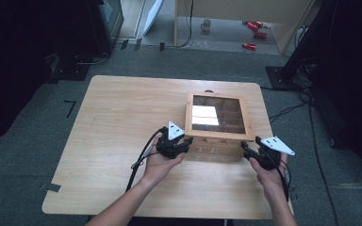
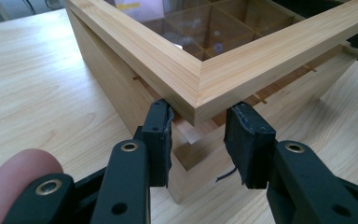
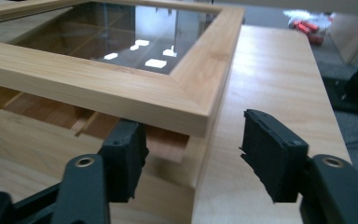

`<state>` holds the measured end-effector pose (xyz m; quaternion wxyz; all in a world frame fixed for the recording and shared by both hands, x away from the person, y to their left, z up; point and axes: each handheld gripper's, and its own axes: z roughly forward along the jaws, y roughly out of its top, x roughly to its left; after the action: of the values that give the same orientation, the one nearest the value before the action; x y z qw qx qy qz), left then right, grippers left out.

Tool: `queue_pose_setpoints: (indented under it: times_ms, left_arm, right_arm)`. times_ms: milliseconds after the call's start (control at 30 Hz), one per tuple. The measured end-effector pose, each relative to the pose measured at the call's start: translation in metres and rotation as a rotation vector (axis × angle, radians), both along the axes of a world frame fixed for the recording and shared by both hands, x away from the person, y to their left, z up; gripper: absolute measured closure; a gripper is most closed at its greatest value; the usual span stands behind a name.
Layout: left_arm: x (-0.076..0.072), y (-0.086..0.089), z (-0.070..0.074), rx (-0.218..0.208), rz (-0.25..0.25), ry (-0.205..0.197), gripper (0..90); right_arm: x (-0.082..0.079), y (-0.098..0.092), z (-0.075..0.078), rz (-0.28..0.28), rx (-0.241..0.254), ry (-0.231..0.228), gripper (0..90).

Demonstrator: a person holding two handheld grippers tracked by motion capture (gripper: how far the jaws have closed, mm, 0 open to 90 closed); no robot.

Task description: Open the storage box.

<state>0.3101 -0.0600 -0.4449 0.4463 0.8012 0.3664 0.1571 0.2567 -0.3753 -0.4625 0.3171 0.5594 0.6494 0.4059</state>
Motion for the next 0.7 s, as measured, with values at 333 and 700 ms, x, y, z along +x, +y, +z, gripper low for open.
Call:
queue_pose_setpoints:
  times_ms: [333, 700]
  left_arm:
    - [0.000, 0.014, 0.005, 0.003, 0.016, -0.007, 56.0]
    - [-0.010, 0.062, -0.006, 0.028, -0.003, 0.072, 26.5]
  right_arm:
    - [0.002, 0.007, -0.001, -0.001, -0.086, -0.087, 42.9]
    - [0.005, 0.005, 0.019, -0.005, -0.062, -0.158, 42.6]
